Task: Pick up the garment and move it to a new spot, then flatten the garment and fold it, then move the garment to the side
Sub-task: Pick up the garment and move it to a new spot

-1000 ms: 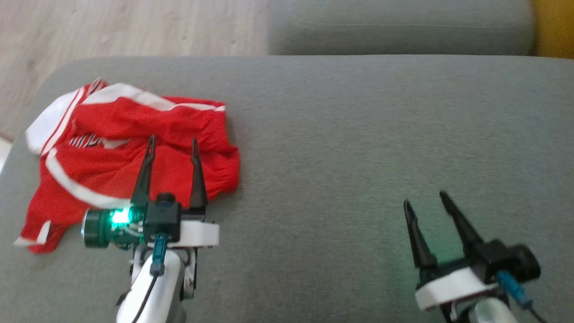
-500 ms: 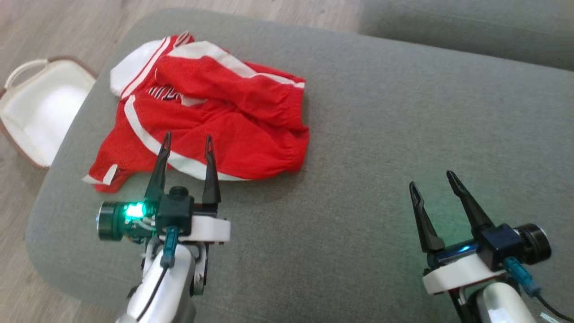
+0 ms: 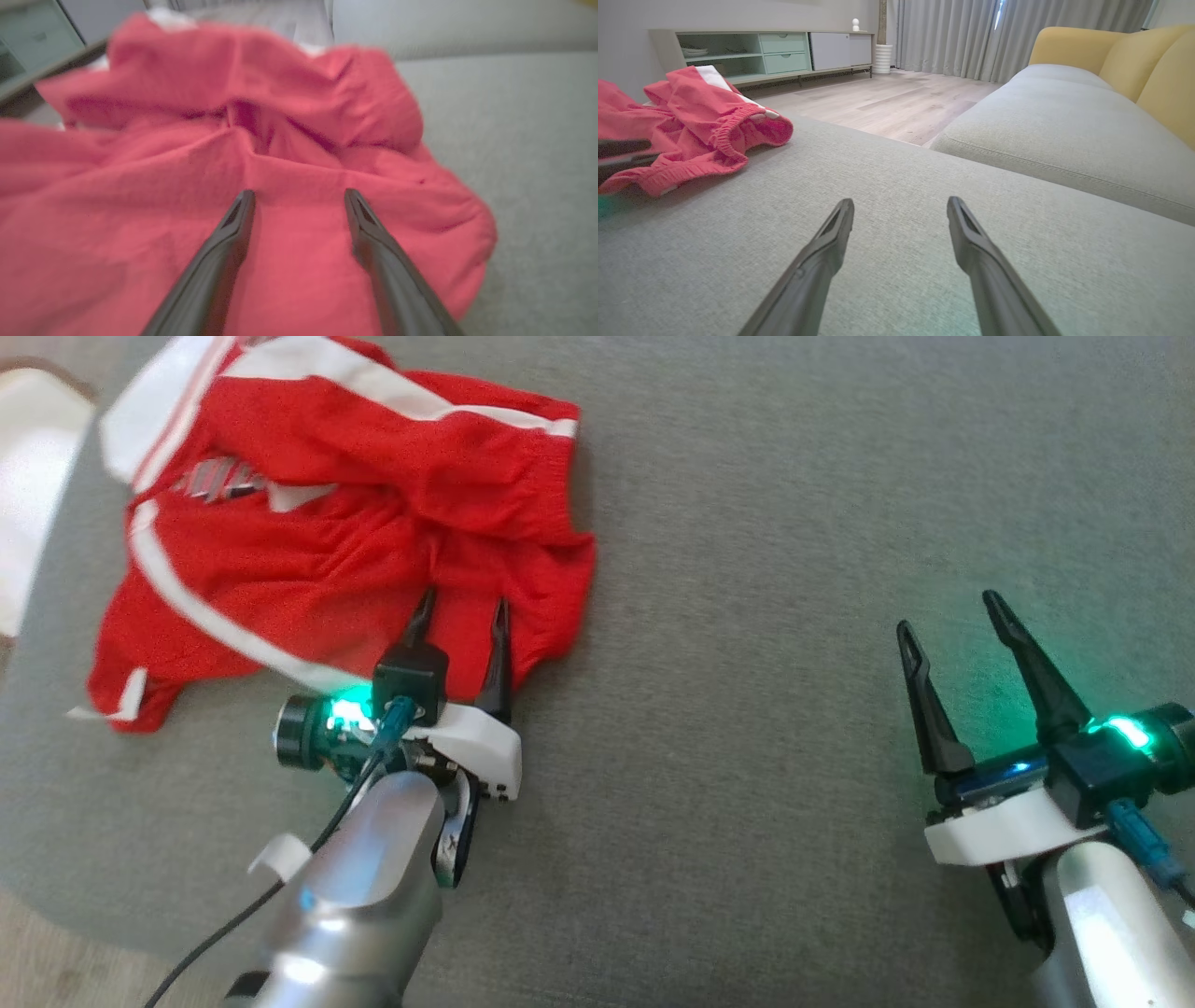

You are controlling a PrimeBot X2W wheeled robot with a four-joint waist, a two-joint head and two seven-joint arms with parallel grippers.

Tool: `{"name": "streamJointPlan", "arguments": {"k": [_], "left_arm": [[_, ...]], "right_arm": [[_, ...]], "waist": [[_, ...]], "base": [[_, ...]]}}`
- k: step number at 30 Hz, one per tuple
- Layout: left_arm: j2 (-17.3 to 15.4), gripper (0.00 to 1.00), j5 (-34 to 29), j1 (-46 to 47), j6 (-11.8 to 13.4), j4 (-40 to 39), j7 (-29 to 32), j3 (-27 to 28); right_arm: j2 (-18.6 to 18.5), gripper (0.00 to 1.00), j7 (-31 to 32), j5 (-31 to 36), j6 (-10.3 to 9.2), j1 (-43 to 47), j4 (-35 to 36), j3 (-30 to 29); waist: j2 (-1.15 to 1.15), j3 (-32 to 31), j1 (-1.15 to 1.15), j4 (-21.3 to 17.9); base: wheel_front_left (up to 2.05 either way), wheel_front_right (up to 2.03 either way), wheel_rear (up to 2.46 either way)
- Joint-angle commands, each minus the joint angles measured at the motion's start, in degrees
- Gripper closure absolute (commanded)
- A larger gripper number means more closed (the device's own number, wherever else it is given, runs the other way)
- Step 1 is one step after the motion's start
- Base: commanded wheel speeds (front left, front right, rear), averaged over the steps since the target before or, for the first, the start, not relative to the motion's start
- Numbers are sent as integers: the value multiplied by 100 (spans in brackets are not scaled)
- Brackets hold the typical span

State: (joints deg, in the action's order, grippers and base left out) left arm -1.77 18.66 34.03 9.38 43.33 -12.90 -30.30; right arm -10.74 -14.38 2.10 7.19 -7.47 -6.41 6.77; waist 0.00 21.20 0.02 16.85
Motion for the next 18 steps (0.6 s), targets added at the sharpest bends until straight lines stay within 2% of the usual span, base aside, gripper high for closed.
{"name": "streamJointPlan", "arguments": {"k": [1,4,5,6,7,13,18], "left_arm": [[-112,0,144,162,21,31,90,42],[-112,0,560,261,-14,446,449,-305],[-111,22,682,287,-37,540,538,-406],[-111,70,781,317,-54,618,594,-498],[-111,100,867,343,-86,682,631,-584],[-111,100,1097,588,-173,829,172,-847],[-169,100,970,899,-169,730,-109,-852]], "right_arm": [[-49,0,-62,-14,30,-84,197,94],[-11,0,-62,-41,30,-126,191,72],[4,0,-62,-50,30,-140,183,66],[23,0,-62,-59,30,-155,173,60],[44,0,-62,-67,30,-170,161,57],[239,0,-62,-85,30,-209,77,45],[475,0,-62,-139,30,-167,-40,103]], "waist": [[0,195,-2,-233],[0,245,-2,-360],[0,251,-2,-393],[0,252,-2,-423],[0,246,-2,-450],[0,16,-2,-621],[0,-466,-2,-902]], "base": [[0,0,0],[0,0,0],[0,0,0],[0,0,0],[0,0,0],[0,0,0],[0,0,0]]}}
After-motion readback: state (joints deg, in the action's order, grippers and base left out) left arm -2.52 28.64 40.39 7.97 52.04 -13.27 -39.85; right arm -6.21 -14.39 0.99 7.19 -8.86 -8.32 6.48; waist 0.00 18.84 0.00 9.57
